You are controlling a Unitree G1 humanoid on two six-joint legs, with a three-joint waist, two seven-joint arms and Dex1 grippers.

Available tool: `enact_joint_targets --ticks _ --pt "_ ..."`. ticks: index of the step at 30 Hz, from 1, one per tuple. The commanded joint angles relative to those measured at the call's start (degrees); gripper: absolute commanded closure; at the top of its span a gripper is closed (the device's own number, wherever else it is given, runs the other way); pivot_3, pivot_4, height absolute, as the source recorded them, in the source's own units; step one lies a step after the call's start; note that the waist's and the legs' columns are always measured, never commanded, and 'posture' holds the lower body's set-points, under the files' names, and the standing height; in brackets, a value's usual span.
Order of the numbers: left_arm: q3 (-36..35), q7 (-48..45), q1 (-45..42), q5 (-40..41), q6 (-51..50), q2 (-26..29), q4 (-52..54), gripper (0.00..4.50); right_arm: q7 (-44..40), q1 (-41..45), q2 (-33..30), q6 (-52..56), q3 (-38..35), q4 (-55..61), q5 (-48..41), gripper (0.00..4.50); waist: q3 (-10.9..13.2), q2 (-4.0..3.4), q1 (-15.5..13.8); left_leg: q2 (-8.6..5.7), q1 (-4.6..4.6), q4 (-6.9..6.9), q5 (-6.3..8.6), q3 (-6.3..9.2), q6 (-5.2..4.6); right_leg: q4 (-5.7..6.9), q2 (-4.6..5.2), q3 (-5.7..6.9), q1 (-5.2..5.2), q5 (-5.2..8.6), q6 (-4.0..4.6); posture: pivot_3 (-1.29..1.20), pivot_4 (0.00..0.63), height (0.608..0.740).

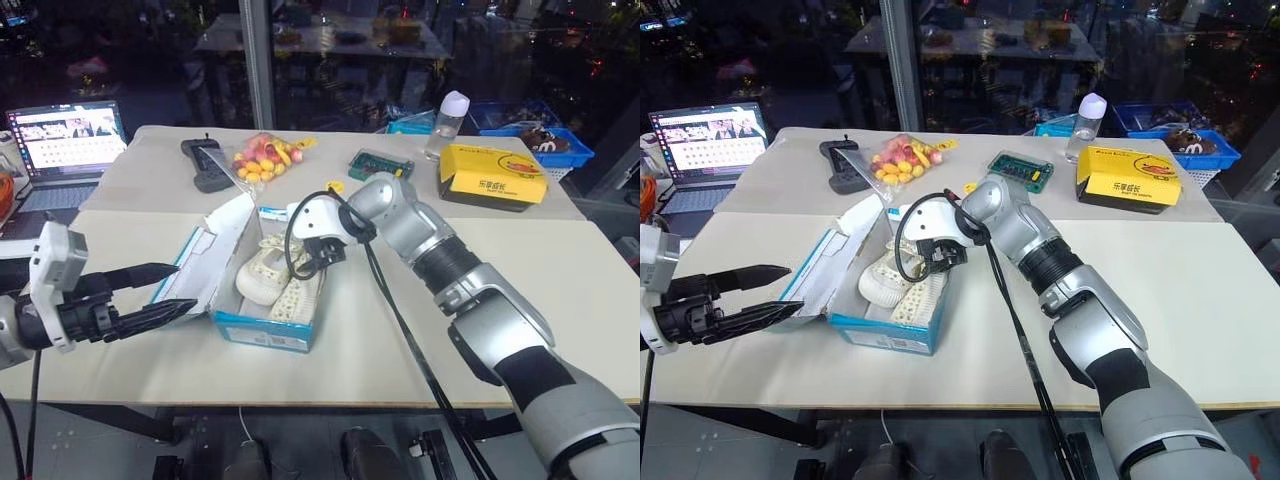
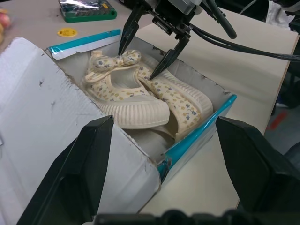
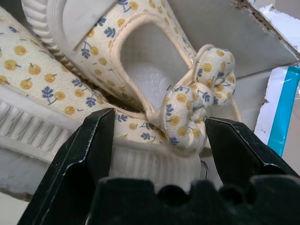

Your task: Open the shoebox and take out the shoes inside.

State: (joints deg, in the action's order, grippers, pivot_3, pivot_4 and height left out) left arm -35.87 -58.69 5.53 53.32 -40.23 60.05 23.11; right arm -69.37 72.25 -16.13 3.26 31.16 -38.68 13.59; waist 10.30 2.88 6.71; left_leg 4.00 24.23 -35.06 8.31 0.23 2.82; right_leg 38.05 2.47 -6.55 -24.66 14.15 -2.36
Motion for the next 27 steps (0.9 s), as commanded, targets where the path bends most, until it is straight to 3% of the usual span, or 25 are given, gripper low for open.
enact_joint_targets --ticks 1,6,14,27 --pt "-1.6 -0.2 -0.1 -0.2 -0.1 -0.1 1.4 0.8 -1.3 -0.7 0.3 3.7 -0.6 -0.4 0.4 0.94 0.0 0.0 0.0 0.0 -0.01 0.0 0.0 0.0 0.0 0.0 0.0 0.01 0.02 0.0 0.01 0.0 0.15 0.723" --pt "-1.6 -0.7 0.3 -0.4 -0.1 -0.3 1.7 0.8 -2.9 3.7 3.1 13.8 -6.9 0.7 -5.5 0.94 0.0 -0.01 0.2 0.01 0.04 0.02 -0.22 0.01 -0.35 0.02 -0.02 0.01 -0.04 -0.01 0.0 0.0 0.15 0.723" --pt "-1.6 -0.9 0.2 -1.0 0.1 -0.4 1.8 0.8 -4.2 4.6 4.8 22.6 -9.7 2.3 -8.9 0.94 0.0 -0.02 0.3 0.03 0.52 0.23 -0.23 0.01 -0.38 0.04 -0.06 0.01 -0.55 -0.01 -0.19 0.0 0.15 0.723" --pt "-1.0 0.2 -0.4 -1.1 -0.3 -1.0 2.3 0.8 4.5 1.9 8.7 22.2 -7.2 0.1 -6.0 0.94 0.0 -0.02 0.4 0.03 0.97 0.18 -0.19 0.01 -0.3 0.04 -0.05 0.02 -0.94 -0.02 -0.16 0.0 0.15 0.723"
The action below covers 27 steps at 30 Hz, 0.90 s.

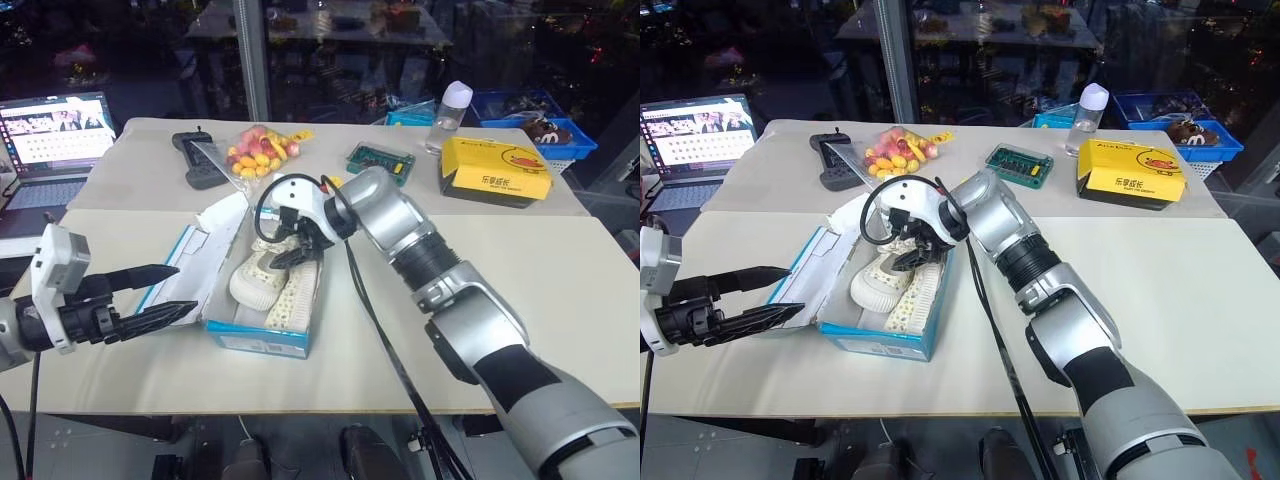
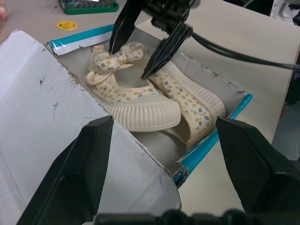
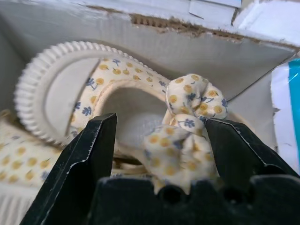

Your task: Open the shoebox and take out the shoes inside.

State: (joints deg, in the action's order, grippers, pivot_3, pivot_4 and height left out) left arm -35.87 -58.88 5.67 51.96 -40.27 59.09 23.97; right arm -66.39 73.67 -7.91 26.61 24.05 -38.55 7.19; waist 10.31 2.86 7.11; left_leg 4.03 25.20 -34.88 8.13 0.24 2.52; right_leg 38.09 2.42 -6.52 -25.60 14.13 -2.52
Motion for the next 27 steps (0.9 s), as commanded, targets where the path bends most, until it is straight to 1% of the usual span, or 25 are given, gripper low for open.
enact_joint_targets --ticks 1,2,3,4,9,10,12,13,18,22,27 --pt "-1.1 0.5 -0.5 0.3 -0.3 -0.1 1.5 0.73 1.8 0.5 0.5 -1.3 -0.2 -0.4 0.5 1.19 0.0 0.0 0.0 0.0 0.0 -0.02 0.0 0.0 0.0 0.0 0.0 0.0 0.0 0.0 -0.03 0.0 0.15 0.723" --pt "-1.1 0.5 -0.5 0.3 -0.3 -0.1 1.5 0.71 2.0 0.5 0.6 -1.4 -0.3 -0.6 0.6 1.44 0.0 0.0 0.0 0.0 0.0 -0.03 0.0 0.0 0.0 0.0 0.0 0.0 0.0 0.0 -0.04 0.0 0.15 0.723" --pt "-1.1 0.5 -0.4 0.2 -0.3 -0.1 1.5 0.71 2.2 0.5 0.6 -1.4 -0.4 -0.7 0.6 1.59 0.0 0.0 0.1 0.0 -0.01 -0.03 0.0 0.0 0.0 0.01 0.0 0.0 0.01 -0.01 -0.06 0.0 0.15 0.723" --pt "-1.1 0.5 -0.4 0.2 -0.3 -0.1 1.5 0.71 2.4 0.5 0.7 -1.5 -0.6 -0.8 0.5 2.0 0.0 0.0 0.1 0.0 -0.01 -0.05 0.0 0.0 0.0 0.01 0.0 0.01 0.01 -0.01 -0.07 0.0 0.15 0.723" --pt "-1.2 0.4 -0.3 0.1 -0.2 -0.1 1.5 0.71 3.4 0.7 0.7 -2.4 -0.7 -1.0 0.4 3.68 0.0 0.0 0.1 0.0 -0.01 -0.04 0.0 0.0 0.0 0.01 0.0 0.0 0.0 -0.02 -0.08 0.0 0.15 0.723" --pt "-1.2 0.4 -0.3 0.0 -0.2 0.0 1.5 0.71 3.5 0.7 0.7 -2.7 -0.7 -1.0 0.5 3.93 0.0 0.0 0.1 0.0 -0.01 -0.03 0.0 0.0 0.0 0.01 0.0 0.0 0.0 -0.02 -0.07 0.0 0.15 0.723" --pt "-1.1 0.4 -0.6 0.0 -0.1 0.1 1.5 0.71 4.1 0.7 0.8 -3.2 -0.7 -1.0 0.7 4.22 0.0 0.0 0.0 0.0 0.0 -0.03 0.0 0.0 0.0 0.0 0.0 0.0 0.01 -0.03 -0.06 0.0 0.15 0.723" --pt "-1.1 0.4 -0.7 0.0 -0.1 0.2 1.5 0.71 4.4 0.6 0.8 -3.3 -0.8 -1.0 0.7 4.33 0.0 0.0 0.1 0.0 0.0 -0.03 0.0 0.0 0.0 0.0 0.0 0.0 0.01 -0.03 -0.06 0.0 0.15 0.723" --pt "-2.1 -0.6 -0.6 0.1 0.1 0.8 1.9 0.71 4.3 1.3 0.8 -1.5 -2.4 1.2 -1.0 4.33 0.0 0.0 0.1 0.0 0.0 -0.02 0.0 0.0 0.0 0.0 0.0 0.0 0.0 -0.03 -0.06 0.0 0.15 0.723" --pt "-3.5 -1.7 -0.4 0.2 -0.2 1.6 1.8 0.71 3.9 3.9 -0.2 2.4 -6.7 4.8 -4.3 4.33 0.0 -0.01 0.0 0.0 0.01 -0.03 0.0 0.0 0.0 0.0 0.0 0.0 0.0 -0.03 -0.06 0.0 0.15 0.723" --pt "-3.5 -1.7 -0.3 -0.2 -0.1 1.5 1.9 0.71 4.0 6.6 -2.0 6.9 -11.0 8.6 -8.3 4.33 0.0 -0.02 -0.1 0.0 0.23 -0.01 0.0 0.0 -0.01 0.01 0.0 0.0 -0.23 -0.11 0.08 0.0 0.15 0.723"
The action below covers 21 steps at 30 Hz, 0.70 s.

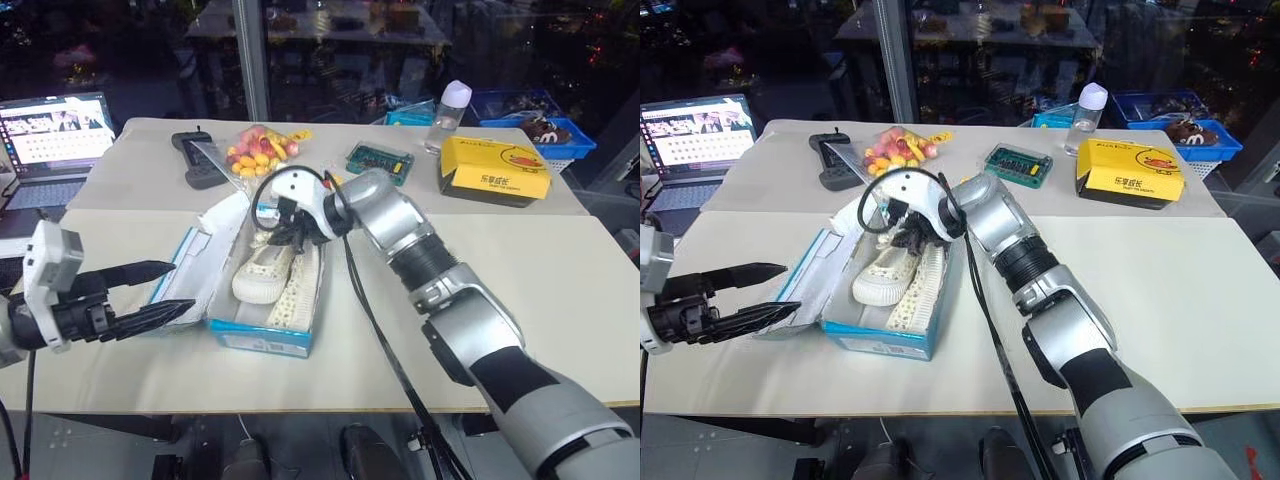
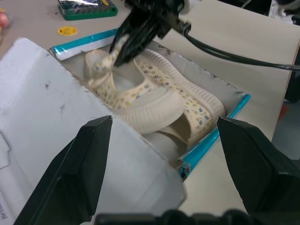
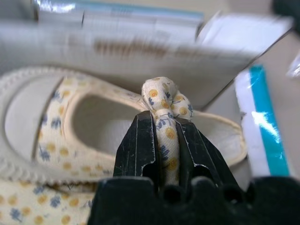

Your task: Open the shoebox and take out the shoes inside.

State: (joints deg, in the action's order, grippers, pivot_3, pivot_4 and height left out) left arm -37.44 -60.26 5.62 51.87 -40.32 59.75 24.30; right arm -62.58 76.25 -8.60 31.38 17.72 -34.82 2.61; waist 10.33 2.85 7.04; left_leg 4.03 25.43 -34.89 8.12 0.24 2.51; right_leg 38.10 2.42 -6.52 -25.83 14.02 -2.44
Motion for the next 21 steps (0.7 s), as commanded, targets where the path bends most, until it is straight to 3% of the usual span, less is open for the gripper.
enact_joint_targets --ticks 1,10,17,21 --pt "-1.9 -0.3 -0.3 -0.1 -0.1 0.8 1.6 0.71 0.5 4.4 -1.5 2.8 -5.3 5.2 -4.3 4.33 0.0 0.0 0.0 0.0 0.05 0.0 0.0 0.0 0.0 0.0 0.0 0.0 -0.05 0.0 0.0 0.0 0.15 0.723" --pt "-0.6 -0.5 -0.8 -0.5 0.3 0.7 1.2 0.71 2.8 5.1 -3.9 7.2 -9.5 6.9 -8.6 4.33 0.0 0.0 0.0 0.0 0.15 -0.01 0.0 0.0 0.0 0.01 0.0 -0.01 -0.18 -0.02 0.03 0.0 0.15 0.723" --pt "0.7 -0.6 -2.5 -0.2 0.4 0.6 0.9 0.71 0.5 3.5 -12.1 11.1 -13.1 13.8 -13.0 4.33 0.0 0.0 -0.6 -0.01 0.27 -0.02 0.0 0.0 0.0 0.0 0.01 -0.01 -0.23 -0.02 0.02 0.0 0.15 0.723" --pt "2.3 -0.7 -4.4 0.2 0.3 0.7 0.5 0.71 -3.5 0.3 -20.2 8.2 -14.7 17.2 -14.8 4.33 0.0 0.0 -1.2 -0.01 0.27 -0.02 0.0 -0.01 0.0 -0.01 0.0 0.0 -0.24 -0.02 0.02 0.0 0.15 0.723"
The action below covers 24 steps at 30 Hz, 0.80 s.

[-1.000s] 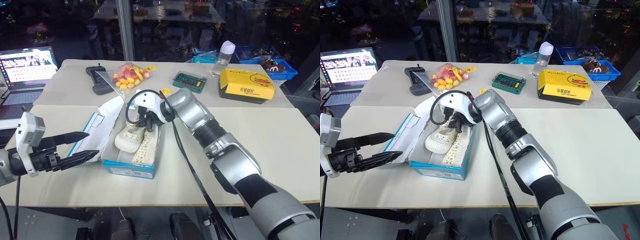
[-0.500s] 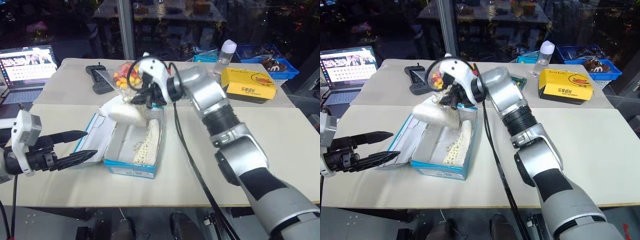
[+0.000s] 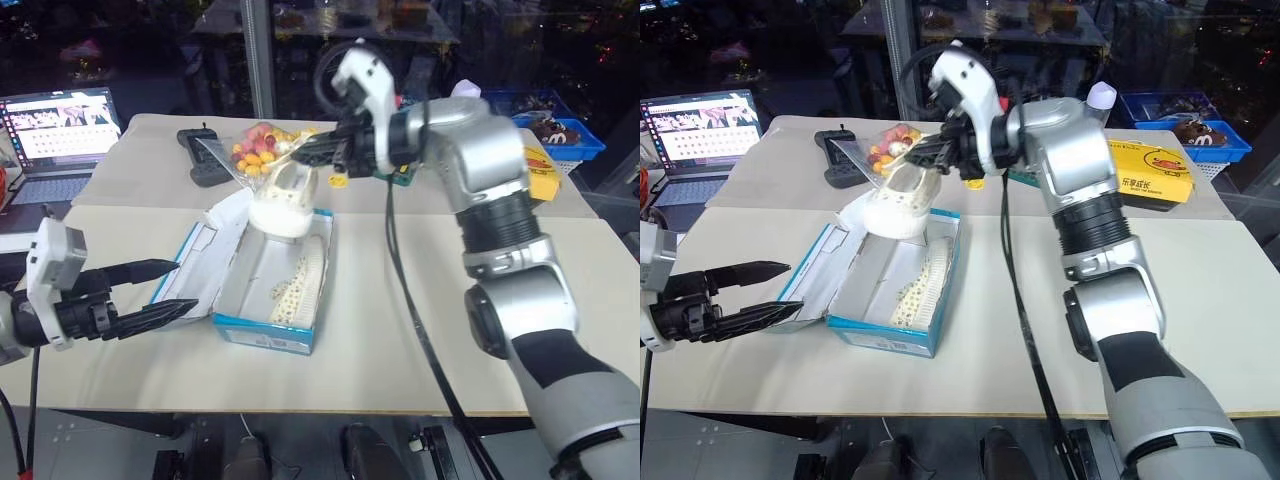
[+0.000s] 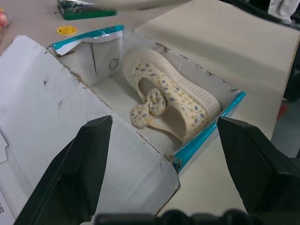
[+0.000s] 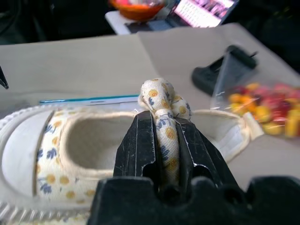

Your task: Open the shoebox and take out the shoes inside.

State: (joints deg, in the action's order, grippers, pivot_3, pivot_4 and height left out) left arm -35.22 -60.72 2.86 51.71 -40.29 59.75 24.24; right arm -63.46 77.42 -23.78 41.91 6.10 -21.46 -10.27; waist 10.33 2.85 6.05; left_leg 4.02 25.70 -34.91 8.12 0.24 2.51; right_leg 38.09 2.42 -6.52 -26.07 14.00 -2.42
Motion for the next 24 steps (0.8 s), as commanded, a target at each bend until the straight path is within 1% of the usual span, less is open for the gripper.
enact_joint_targets --ticks 1,2,3,5,6,8,10,12,14,16,19,21,23,24 --pt "0.3 -0.3 -2.0 0.4 0.2 0.7 0.5 0.71 -3.0 -1.4 -6.1 -2.7 -3.1 3.9 -2.1 4.33 0.0 0.0 -0.3 0.0 0.0 -0.01 0.0 -0.01 0.0 0.0 0.0 -0.02 0.0 0.0 0.0 0.0 0.15 0.723" --pt "0.5 -0.4 -2.2 0.4 0.2 0.7 0.5 0.71 -3.8 -2.0 -7.4 -2.9 -2.8 3.9 -2.2 4.33 0.0 0.0 -0.4 0.0 0.0 -0.02 0.0 -0.01 0.0 0.0 0.0 -0.01 0.01 0.0 0.0 0.0 0.15 0.723" --pt "0.9 -0.6 -2.6 0.4 0.3 0.7 0.3 0.71 -5.8 -3.8 -10.0 -6.1 -1.6 3.6 -0.9 4.33 0.0 -0.02 -0.4 0.0 -0.01 -0.03 0.0 -0.02 0.0 0.0 0.0 -0.02 0.0 0.0 0.0 0.0 0.15 0.723" --pt "1.9 -1.0 -3.7 0.4 0.4 0.9 0.0 0.71 -10.8 -8.7 -15.9 -15.8 1.7 0.9 2.8 4.33 0.0 -0.02 -0.5 0.0 -0.06 -0.04 0.0 -0.04 0.0 0.0 0.0 -0.03 0.01 0.01 -0.03 0.0 0.15 0.723" --pt "2.2 -1.2 -4.1 0.4 0.4 0.9 -0.1 0.71 -12.3 -10.2 -17.6 -19.2 2.7 -0.1 3.8 4.33 0.0 -0.02 -0.7 0.0 -0.08 -0.05 0.0 -0.04 0.0 -0.01 0.0 -0.02 0.04 0.11 -0.19 0.0 0.15 0.723" --pt "2.7 -1.6 -5.1 0.6 0.3 1.0 -0.3 0.71 -14.0 -13.4 -21.4 -28.9 6.3 -3.7 8.3 4.33 0.0 -0.02 -0.7 -0.04 -0.11 -0.1 0.0 -0.05 0.0 -0.02 0.01 -0.07 0.12 0.13 -0.23 0.0 0.15 0.723" --pt "3.1 -2.0 -5.8 0.6 0.3 1.3 -0.4 0.71 -14.0 -15.6 -24.4 -38.8 9.7 -7.7 13.6 4.33 0.0 -0.05 -0.6 -0.04 -0.11 -0.17 0.0 -0.1 0.0 -0.02 0.02 -0.13 0.11 0.1 -0.31 0.0 0.15 0.723" --pt "3.2 -2.4 -6.6 1.1 -0.1 1.5 -0.4 0.71 -13.9 -16.8 -26.0 -46.5 11.8 -11.1 17.0 4.33 0.1 -0.15 -0.4 -0.05 -0.12 -0.19 -0.01 -0.16 0.0 -0.02 0.02 -0.21 0.08 0.09 -0.42 0.0 0.15 0.723" --pt "3.2 -2.6 -7.1 1.6 -0.6 1.5 -0.5 0.71 -13.5 -17.0 -26.6 -51.3 13.0 -14.1 19.2 4.33 0.2 -0.33 0.0 -0.05 -0.19 -0.19 -0.01 -0.26 0.01 0.0 0.01 -0.34 0.06 0.09 -0.5 0.0 0.15 0.723" --pt "3.3 -2.4 -7.8 1.7 -0.8 1.5 -0.7 0.71 -10.5 -17.0 -27.7 -57.5 15.5 -18.3 24.3 4.33 0.2 -0.35 0.4 -0.06 -0.29 -0.17 -0.02 -0.27 0.01 0.04 -0.02 -0.39 0.08 0.07 -0.53 0.0 0.15 0.723" --pt "3.7 -2.6 -8.2 1.3 -0.9 1.3 -0.9 0.71 -5.0 -15.8 -28.0 -62.3 17.9 -23.9 30.7 4.33 0.2 -0.35 0.7 -0.06 -0.45 -0.19 -0.02 -0.25 0.01 0.03 -0.03 -0.39 0.27 0.07 -0.54 0.0 0.15 0.723" --pt "3.9 -2.8 -8.3 1.0 -0.9 1.2 -0.9 0.71 -3.8 -14.9 -27.7 -62.8 18.2 -26.3 32.4 4.33 0.2 -0.36 0.8 -0.07 -0.45 -0.29 -0.03 -0.25 0.03 0.01 -0.03 -0.42 0.34 0.03 -0.59 0.0 0.15 0.723" --pt "4.0 -2.9 -8.4 1.0 -0.9 1.2 -1.0 0.71 -3.2 -14.0 -27.5 -62.4 17.6 -27.5 32.8 3.39 0.2 -0.36 0.8 -0.1 -0.46 -0.37 -0.04 -0.25 0.04 0.01 -0.01 -0.46 0.41 0.01 -0.64 0.0 0.15 0.723" --pt "4.0 -2.9 -8.4 0.9 -0.9 1.2 -1.1 0.71 -4.6 -13.8 -27.7 -61.9 17.2 -27.4 32.5 3.24 0.2 -0.36 0.8 -0.1 -0.47 -0.4 -0.04 -0.25 0.04 0.0 -0.02 -0.47 0.46 -0.02 -0.68 0.0 0.15 0.723"
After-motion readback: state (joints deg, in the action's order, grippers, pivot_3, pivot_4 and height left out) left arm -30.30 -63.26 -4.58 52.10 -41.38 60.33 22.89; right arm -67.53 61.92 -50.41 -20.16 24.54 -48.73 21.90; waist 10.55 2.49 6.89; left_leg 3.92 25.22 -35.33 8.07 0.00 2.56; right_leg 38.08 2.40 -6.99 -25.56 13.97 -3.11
